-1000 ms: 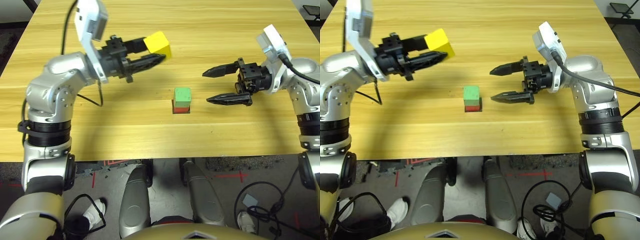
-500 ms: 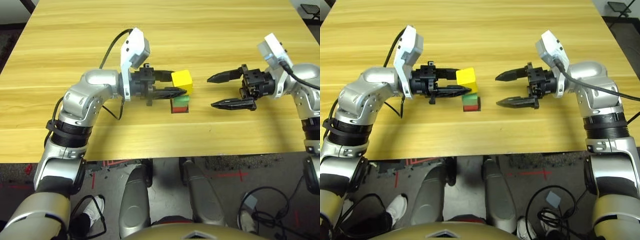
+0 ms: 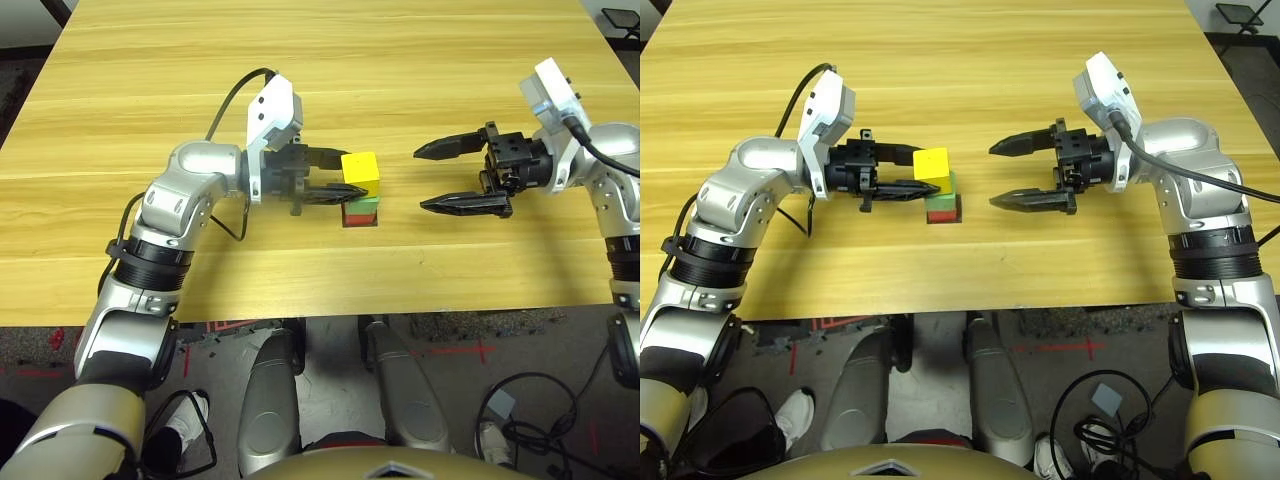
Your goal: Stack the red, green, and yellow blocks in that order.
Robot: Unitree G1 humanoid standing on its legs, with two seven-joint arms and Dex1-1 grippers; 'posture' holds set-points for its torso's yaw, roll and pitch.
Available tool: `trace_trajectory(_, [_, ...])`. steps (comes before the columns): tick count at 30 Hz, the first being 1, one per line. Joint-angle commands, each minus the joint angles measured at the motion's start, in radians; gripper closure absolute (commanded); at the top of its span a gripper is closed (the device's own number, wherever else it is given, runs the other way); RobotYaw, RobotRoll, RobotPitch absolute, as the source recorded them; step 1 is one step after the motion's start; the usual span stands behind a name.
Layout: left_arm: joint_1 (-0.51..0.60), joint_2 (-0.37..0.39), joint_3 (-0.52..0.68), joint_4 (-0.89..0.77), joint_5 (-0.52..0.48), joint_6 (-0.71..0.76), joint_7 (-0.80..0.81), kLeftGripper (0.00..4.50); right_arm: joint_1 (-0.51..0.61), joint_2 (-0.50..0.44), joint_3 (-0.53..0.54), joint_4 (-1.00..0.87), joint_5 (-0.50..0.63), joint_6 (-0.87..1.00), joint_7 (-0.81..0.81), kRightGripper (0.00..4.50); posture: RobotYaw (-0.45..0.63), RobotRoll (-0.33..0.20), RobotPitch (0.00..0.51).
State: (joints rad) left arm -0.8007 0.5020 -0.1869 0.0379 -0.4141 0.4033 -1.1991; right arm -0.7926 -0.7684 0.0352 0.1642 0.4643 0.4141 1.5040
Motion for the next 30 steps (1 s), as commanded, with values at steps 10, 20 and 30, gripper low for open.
trace_trajectory(10, [-0.009, 0.005, -0.021, 0.053, 0.060, -0.073, -0.043, 2.45, -0.007, -0.001, -0.016, -0.018, 0.017, 0.004, -0.016, 0.00, -0.14, -0.116, 0.305])
trace_trajectory(20, [-0.006, -0.006, -0.026, 0.039, 0.064, -0.064, -0.049, 2.45, -0.012, -0.002, -0.019, -0.020, 0.018, 0.008, -0.022, 0.00, -0.14, -0.121, 0.305])
trace_trajectory(30, [-0.034, -0.057, 0.022, -0.061, 0.001, 0.043, 0.028, 0.04, -0.018, -0.010, -0.017, 0.019, 0.009, -0.013, -0.008, 0.00, -0.13, -0.123, 0.302])
